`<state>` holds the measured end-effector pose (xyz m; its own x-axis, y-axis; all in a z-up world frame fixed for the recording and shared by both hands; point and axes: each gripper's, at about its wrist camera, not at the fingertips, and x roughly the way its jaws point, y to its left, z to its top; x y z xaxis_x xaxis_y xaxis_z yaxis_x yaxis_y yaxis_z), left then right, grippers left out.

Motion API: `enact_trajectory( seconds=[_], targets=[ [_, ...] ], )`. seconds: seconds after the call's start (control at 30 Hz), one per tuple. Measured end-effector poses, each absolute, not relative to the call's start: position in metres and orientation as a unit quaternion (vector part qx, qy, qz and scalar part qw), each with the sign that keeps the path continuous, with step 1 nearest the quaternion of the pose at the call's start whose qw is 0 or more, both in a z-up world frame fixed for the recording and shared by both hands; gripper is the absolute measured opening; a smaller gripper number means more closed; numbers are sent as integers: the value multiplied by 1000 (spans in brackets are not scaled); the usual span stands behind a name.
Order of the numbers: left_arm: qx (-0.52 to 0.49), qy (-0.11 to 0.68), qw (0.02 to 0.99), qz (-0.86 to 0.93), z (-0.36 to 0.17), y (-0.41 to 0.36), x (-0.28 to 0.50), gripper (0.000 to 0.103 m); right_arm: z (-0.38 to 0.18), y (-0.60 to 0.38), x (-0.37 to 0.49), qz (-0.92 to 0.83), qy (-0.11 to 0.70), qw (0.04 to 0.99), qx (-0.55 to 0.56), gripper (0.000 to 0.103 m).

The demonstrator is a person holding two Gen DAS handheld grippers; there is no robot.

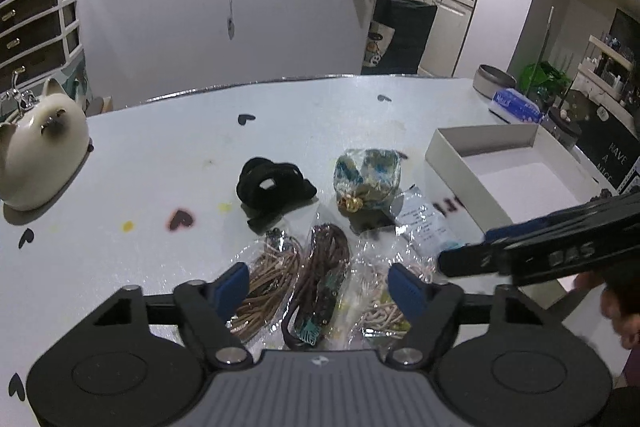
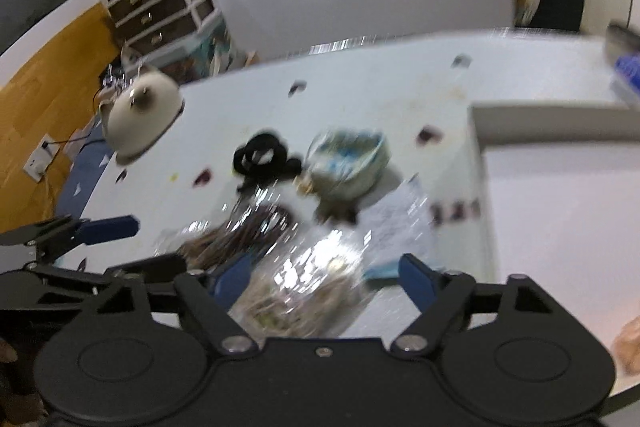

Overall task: Organize soft objects
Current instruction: 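Grasp the brown cord bag with the left tool while the right grasps the string bag, then lift both bags and carry them over the white box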

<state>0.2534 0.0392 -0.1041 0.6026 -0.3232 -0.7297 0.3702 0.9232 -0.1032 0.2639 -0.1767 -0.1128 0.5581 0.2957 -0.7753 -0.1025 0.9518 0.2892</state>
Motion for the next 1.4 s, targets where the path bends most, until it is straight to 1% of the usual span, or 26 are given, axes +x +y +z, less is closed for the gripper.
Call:
enact_trajectory(
  seconds=[0.03,0.07,0.1,0.13,0.2,0.23,0.27,0.3,0.4,0.43,0.5,0.57,0.63,0.8,0.93,1.0,1.03,1.07,1.1,1.17,1.2,1.23,1.27,1.3,1.4],
  targets=[
    [28,404,894,-192,-106,40,254,69,-119,-173,267,118,467,869,112,77],
    [27,406,893,-190,-108,41,254,64,-125,-170,270,123,478,862,117,76],
    [26,409,892,-188,-110,41,255,61,-130,-167,273,128,488,855,120,75],
    [25,412,892,-185,-111,41,256,59,-135,-165,275,133,496,850,121,73],
    [23,417,890,-182,-116,41,260,59,-145,-160,278,139,511,840,122,66],
    [21,420,889,-183,-118,41,262,59,-150,-158,280,140,519,834,122,55],
    [21,423,887,-184,-120,40,265,59,-153,-157,280,141,526,830,121,39],
    [22,425,886,-185,-123,38,268,59,-156,-157,280,139,531,828,117,38],
    [27,430,881,-195,-131,33,275,52,-154,-159,275,155,526,831,97,26],
    [27,433,879,-197,-135,31,279,50,-152,-160,273,159,523,833,83,24],
    [30,441,876,-194,-141,29,284,42,-148,-161,266,166,520,837,45,22],
    [34,450,872,-189,-147,28,289,22,-146,-166,259,168,518,838,22,18],
    [28,455,873,-175,-152,30,290,10,-144,-172,253,167,518,839,6,17],
    [-13,469,871,-143,-159,42,277,7,-139,-183,250,139,506,851,-29,12],
    [-18,486,863,-136,-165,46,253,7,-136,-187,255,131,499,856,-22,12],
    [-19,487,863,-134,-163,47,241,8,-135,-186,258,128,499,857,-14,18],
    [-19,483,865,-133,-161,48,237,9,-135,-185,259,127,500,857,-5,29],
    [-20,475,869,-133,-157,49,233,13,-134,-185,260,127,499,857,8,42],
    [-19,468,873,-134,-153,48,231,17,-133,-185,262,128,501,855,24,47],
    [-9,452,881,-136,-146,45,229,48,-133,-185,268,125,508,851,46,51],
    [-1,444,885,-140,-143,43,230,55,-134,-184,271,118,513,849,52,53],
    [9,435,889,-147,-140,40,231,67,-137,-182,274,108,517,847,57,58],
    [20,427,891,-152,-138,37,233,76,-139,-181,278,96,522,845,63,63],
    [34,422,892,-157,-137,33,236,78,-142,-180,282,86,527,842,71,64],
    [61,422,888,-170,-139,22,248,79,-149,-178,289,80,537,834,100,70]
  ],
)
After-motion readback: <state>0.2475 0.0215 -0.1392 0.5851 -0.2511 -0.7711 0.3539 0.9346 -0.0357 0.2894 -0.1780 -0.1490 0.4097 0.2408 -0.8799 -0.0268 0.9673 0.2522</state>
